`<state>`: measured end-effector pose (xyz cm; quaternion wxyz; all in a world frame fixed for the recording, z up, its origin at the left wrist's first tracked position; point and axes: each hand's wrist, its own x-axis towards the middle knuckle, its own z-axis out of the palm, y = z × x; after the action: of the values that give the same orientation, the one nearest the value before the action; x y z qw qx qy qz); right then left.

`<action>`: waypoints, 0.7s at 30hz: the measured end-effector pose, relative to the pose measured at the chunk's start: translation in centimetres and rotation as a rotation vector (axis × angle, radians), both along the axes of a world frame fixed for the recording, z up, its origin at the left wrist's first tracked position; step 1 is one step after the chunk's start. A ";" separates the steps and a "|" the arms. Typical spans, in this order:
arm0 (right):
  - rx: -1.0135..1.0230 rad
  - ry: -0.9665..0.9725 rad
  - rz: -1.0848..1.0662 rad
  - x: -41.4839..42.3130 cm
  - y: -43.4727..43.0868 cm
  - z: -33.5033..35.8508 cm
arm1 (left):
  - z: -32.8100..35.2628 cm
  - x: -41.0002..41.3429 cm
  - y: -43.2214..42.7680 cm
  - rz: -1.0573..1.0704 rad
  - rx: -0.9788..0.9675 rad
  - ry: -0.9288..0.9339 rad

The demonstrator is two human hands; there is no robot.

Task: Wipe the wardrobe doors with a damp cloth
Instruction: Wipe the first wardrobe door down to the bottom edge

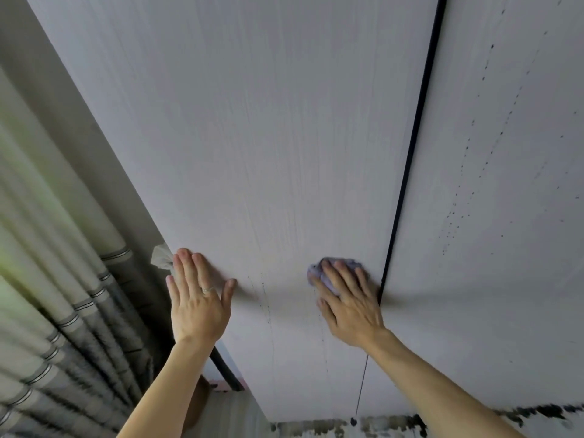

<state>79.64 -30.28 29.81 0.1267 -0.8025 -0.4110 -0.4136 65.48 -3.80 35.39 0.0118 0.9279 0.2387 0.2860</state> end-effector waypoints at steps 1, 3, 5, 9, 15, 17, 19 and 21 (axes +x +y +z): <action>-0.081 -0.004 0.009 -0.3 -0.4 -1.7 | -0.1 0.0 0.0 -0.003 -0.003 -0.005; -0.128 -0.031 0.036 0.1 -0.3 -1.3 | -0.2 0.0 0.1 -0.014 -0.001 -0.023; -0.063 -0.097 0.081 0.8 1.1 2.6 | -0.2 0.2 0.1 -0.029 -0.007 -0.040; 0.238 -0.094 0.108 0.8 4.5 10.0 | -2.2 0.0 -0.1 -0.063 -0.049 -0.073; -0.166 -0.170 0.093 -0.2 4.1 -0.2 | -5.0 0.3 1.1 -0.134 -0.014 -0.122; -0.292 -0.191 0.112 -0.6 3.5 -1.8 | -5.2 0.3 1.4 -0.154 0.021 -0.116; -0.236 -0.211 0.119 -1.2 5.0 0.4 | -5.6 -0.2 2.5 -0.176 0.079 -0.115; -0.072 -0.203 0.114 -1.6 7.6 4.6 | -5.9 -0.3 3.6 -0.211 0.159 -0.116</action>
<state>78.04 -22.69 34.42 0.0785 -0.7358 -0.4812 -0.4699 65.17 -0.20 29.53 -0.0182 0.9277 0.1155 0.3546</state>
